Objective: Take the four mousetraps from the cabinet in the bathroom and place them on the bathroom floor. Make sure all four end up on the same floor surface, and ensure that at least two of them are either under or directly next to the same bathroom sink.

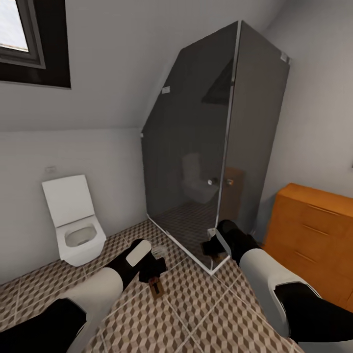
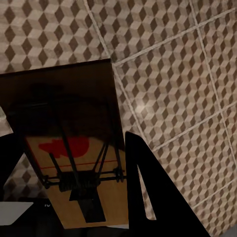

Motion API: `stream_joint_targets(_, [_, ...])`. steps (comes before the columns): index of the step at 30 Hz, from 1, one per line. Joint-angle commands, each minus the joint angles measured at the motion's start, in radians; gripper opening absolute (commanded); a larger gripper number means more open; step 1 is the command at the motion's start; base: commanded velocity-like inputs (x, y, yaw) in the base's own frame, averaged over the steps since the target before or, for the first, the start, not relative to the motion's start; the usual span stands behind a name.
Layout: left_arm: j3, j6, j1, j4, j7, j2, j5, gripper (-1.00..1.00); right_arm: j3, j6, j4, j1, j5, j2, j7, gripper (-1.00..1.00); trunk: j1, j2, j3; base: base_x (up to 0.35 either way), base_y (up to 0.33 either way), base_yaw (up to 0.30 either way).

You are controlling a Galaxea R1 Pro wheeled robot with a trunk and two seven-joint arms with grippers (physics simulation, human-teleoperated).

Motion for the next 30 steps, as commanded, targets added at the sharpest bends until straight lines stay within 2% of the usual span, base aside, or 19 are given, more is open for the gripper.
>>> stream_joint_targets(1, [-0.007, 0.002, -0.001, -0.001, 0.006, 0.001, 0.007, -1.00, 0.003, 0.004, -0.002, 0.000, 0.009, -0.001, 0.010, -1.00, 0.000, -0.001, -0.001, 0.000, 0.000, 0.256])
stream_joint_targets(30, [-0.007, 0.002, -0.001, 0.000, 0.006, 0.001, 0.006, -1.00, 0.003, -0.005, -0.002, -0.001, 0.010, -0.004, 0.010, -1.00, 0.000, -0.001, -0.001, 0.000, 0.000, 0.278])
